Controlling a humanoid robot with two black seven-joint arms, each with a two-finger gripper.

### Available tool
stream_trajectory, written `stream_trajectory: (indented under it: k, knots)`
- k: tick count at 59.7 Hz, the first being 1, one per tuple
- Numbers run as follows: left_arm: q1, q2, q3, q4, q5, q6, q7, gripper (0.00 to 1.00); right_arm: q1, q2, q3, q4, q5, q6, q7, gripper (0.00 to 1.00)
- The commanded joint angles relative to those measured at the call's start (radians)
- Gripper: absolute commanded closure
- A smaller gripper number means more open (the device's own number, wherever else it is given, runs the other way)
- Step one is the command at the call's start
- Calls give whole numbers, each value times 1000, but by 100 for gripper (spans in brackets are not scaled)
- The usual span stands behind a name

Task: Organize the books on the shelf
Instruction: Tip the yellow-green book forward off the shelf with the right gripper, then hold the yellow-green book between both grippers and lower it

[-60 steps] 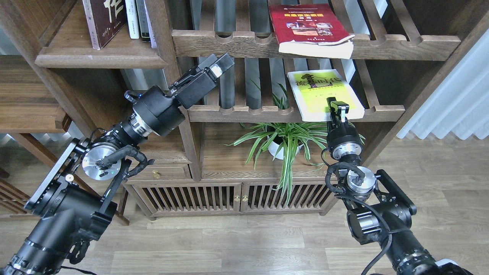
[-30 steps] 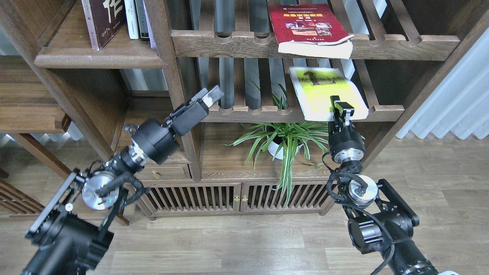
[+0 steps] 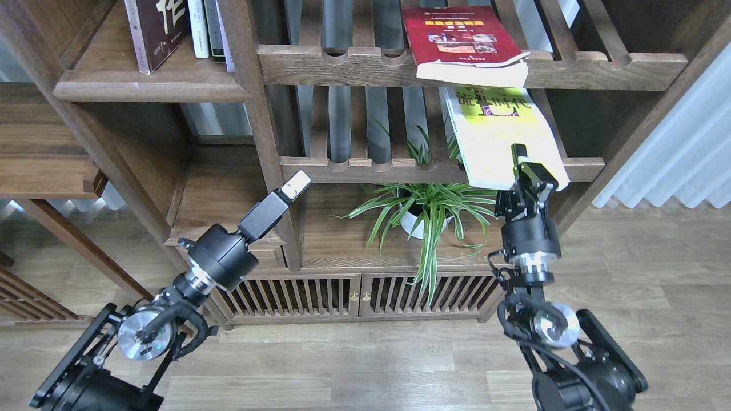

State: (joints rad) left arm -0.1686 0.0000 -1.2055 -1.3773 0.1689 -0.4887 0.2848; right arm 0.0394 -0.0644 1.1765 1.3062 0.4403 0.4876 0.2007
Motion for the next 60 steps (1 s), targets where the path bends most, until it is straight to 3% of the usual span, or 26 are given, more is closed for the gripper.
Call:
stream_trajectory:
  k: [1, 34, 37, 60]
  knots:
    - [0, 0, 1, -2, 0, 0, 4, 1, -4, -2, -67, 18, -2, 1, 2, 95]
    - [14, 0, 1, -2, -3, 0, 13, 1, -27, -11, -256, 31, -52, 1, 0, 94]
    - [15, 0, 1, -2, -3, 0, 34, 1, -32, -9, -270, 30, -91, 1, -3, 94]
    - [40, 0, 15, -2, -11, 0, 37, 1, -21, -8, -333, 33, -100, 1, -32, 93]
